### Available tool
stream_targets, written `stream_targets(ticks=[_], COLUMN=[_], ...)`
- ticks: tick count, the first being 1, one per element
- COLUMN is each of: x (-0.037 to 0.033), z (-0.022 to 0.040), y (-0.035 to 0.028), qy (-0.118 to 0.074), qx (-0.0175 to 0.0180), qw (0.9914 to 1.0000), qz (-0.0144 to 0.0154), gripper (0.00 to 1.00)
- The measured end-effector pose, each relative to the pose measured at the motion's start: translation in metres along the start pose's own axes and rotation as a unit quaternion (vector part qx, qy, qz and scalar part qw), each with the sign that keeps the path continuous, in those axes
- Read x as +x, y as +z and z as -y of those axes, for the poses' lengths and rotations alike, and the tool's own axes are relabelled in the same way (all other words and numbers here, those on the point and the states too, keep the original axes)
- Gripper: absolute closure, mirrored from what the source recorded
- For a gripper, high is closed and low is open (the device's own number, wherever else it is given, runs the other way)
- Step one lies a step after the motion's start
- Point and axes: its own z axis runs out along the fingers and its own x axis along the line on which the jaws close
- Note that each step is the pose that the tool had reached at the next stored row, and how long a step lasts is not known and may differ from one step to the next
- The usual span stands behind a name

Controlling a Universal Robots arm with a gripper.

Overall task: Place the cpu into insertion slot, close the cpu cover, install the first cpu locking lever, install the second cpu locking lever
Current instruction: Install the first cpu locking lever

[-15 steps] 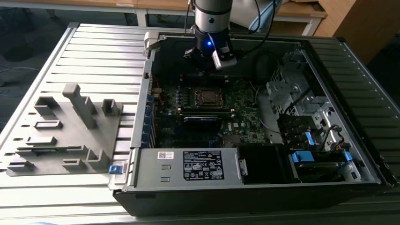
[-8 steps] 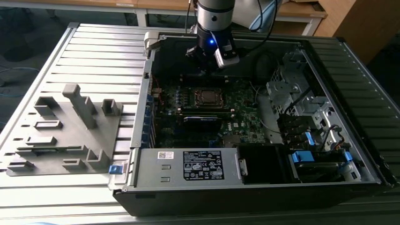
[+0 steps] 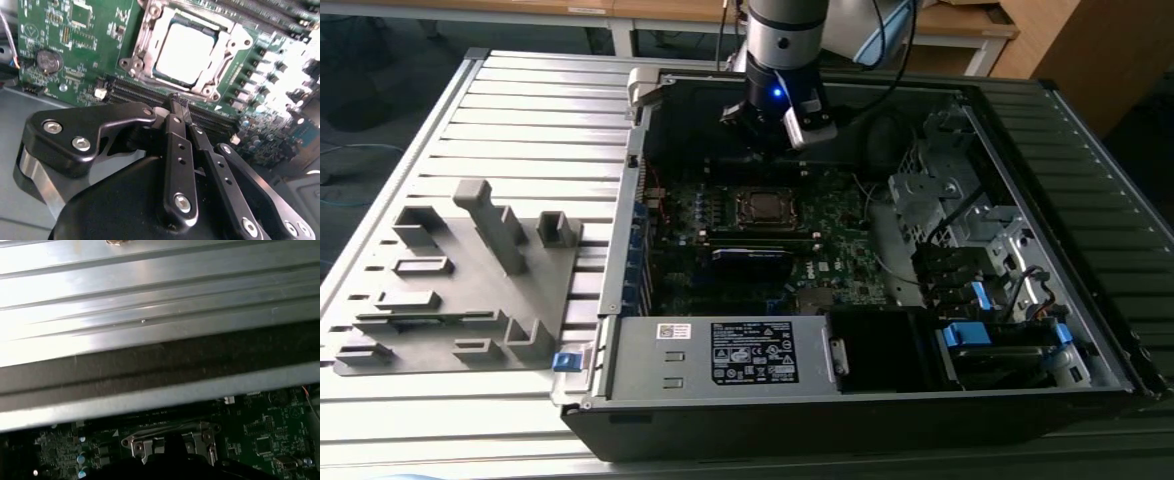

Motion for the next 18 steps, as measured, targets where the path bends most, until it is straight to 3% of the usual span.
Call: stream_targets(ticks=[7, 13, 15, 18], x=[-0.0027, -0.0040, -0.0041, -0.0042], z=[0.0155, 0.0231, 0.0232, 0.0233], y=[-0.0010, -0.0014, -0.0014, -0.0013], qy=[0.000, 0.000, 0.000, -0.001], qx=[0.0000, 0.0001, 0.0025, 0.0088], qw=[1.00000, 1.00000, 1.00000, 0.99996], qz=[0.0000, 0.0001, 0.0005, 0.0015], gripper=[0.89, 0.89, 0.89, 0.89])
